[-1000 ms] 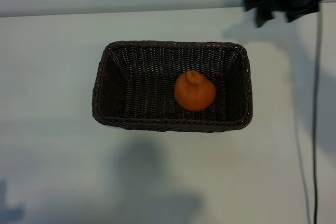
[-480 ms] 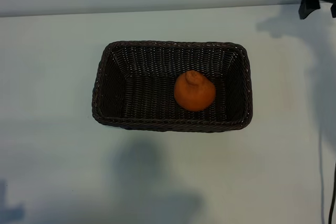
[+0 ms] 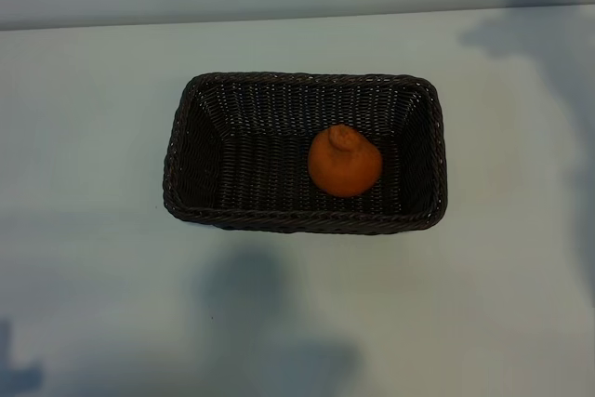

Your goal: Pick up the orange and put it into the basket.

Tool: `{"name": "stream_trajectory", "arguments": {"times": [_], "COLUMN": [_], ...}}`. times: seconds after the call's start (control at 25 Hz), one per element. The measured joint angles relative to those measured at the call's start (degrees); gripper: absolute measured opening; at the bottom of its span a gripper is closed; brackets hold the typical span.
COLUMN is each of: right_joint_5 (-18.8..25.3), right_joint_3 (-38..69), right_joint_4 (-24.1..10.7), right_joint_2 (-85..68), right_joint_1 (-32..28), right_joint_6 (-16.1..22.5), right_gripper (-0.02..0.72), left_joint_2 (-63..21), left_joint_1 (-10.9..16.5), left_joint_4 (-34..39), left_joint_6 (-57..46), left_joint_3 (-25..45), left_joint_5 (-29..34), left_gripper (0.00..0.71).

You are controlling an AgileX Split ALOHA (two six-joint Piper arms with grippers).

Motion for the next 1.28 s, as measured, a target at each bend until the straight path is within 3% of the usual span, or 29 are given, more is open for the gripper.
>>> {"name": "stream_trajectory", "arguments": {"times": [0.36, 0.68, 0.88, 1.28], "right_joint_5": [5.27, 5.43, 5.41, -1.88], "right_joint_3": [0.0, 0.74, 7.57, 22.11], "right_joint_4": [-1.17, -1.55, -2.69, -2.69], "right_joint_2": [-13.11, -24.89, -35.21, -56.35], "right_joint_1": [0.0, 0.0, 0.0, 0.0], "right_joint_6": [0.26, 0.44, 0.44, 1.08], "right_gripper": [0.596, 0.592, 0.567, 0.556], "left_joint_2": [0.0, 0.0, 0.0, 0.0], "left_joint_1": [0.0, 0.0, 0.0, 0.0], "left_joint_4": [0.0, 0.0, 0.0, 0.0], "left_joint_6": [0.0, 0.0, 0.0, 0.0], "left_joint_3": [0.0, 0.0, 0.0, 0.0], "left_joint_5": [0.0, 0.0, 0.0, 0.0], "left_gripper": [0.57, 0.569, 0.569, 0.569]}}
